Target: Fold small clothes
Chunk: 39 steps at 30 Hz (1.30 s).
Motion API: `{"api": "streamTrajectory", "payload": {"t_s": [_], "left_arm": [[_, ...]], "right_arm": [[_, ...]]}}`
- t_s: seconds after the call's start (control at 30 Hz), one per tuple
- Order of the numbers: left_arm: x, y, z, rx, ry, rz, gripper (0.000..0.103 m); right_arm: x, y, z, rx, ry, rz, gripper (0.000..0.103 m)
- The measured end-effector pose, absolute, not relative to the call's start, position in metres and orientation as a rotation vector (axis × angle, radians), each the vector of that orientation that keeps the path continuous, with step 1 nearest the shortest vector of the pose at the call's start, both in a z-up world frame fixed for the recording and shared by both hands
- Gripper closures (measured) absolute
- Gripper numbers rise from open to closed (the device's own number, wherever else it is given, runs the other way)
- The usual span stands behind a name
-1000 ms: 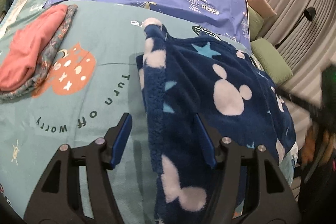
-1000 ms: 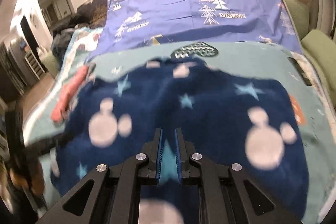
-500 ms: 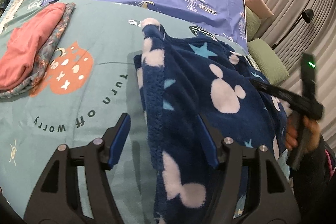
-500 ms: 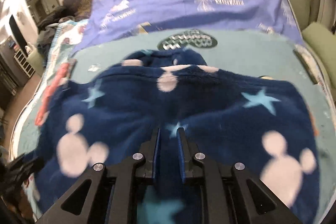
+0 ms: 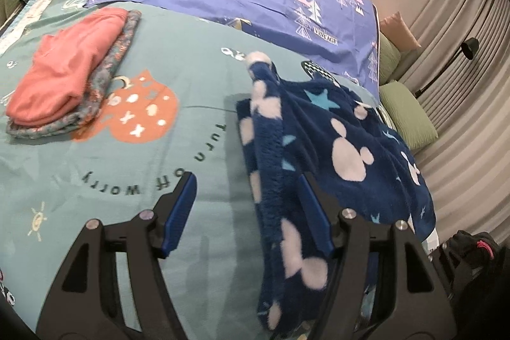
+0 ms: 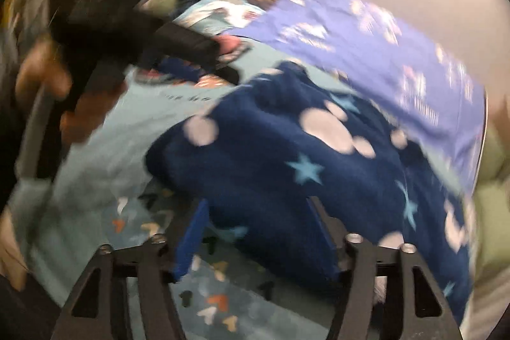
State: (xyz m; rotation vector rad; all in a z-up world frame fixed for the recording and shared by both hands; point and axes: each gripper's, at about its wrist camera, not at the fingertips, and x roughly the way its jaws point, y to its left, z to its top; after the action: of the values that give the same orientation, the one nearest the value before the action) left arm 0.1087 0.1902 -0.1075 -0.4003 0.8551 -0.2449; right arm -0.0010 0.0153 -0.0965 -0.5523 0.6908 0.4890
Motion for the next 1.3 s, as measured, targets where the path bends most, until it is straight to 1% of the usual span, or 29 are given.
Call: {"api": "streamTrajectory", "payload": {"t_s": [0.13,0.2,0.43,0.53,0.6,0.67,1.07,1.3], "left_arm": [[0.106,0.195,-0.108,-0.425,0.855,-0.275,0.035],[0.108,0.194,-0.109,-0.423,0.862,-0.288,0.032],[0.130,0.179,-0.108,-0.384,0.906,-0.375,0.031],[0.157,0.175,-0.114,-0.396,0.978,-0.352,0.031],[0.165,0.175,-0.115,-0.411,0.996,-0.355,0.031],[0.173,0.173,-0.116,-0.432,1.015,-0.388,0.031],[0.216,0.153,-0.143,-0.496,1.156,-0.511,0.031],[0.219,0.156,-0.148,-0.504,1.150,-0.542,0.031]], "right_arm": [[-0.016,0.040,-0.112,-0.687,0.633,0.503,0.031],[-0.018,0.047,-0.119,-0.726,0.619,0.501,0.030],[-0.009,0.061,-0.130,-0.781,0.590,0.458,0.029],[-0.007,0.067,-0.130,-0.791,0.571,0.448,0.029],[-0.008,0.072,-0.130,-0.798,0.557,0.449,0.027],[-0.007,0.075,-0.130,-0.795,0.554,0.455,0.025],[0.000,0.078,-0.134,-0.719,0.606,0.460,0.024],[-0.004,0.077,-0.134,-0.674,0.613,0.464,0.020]]}}
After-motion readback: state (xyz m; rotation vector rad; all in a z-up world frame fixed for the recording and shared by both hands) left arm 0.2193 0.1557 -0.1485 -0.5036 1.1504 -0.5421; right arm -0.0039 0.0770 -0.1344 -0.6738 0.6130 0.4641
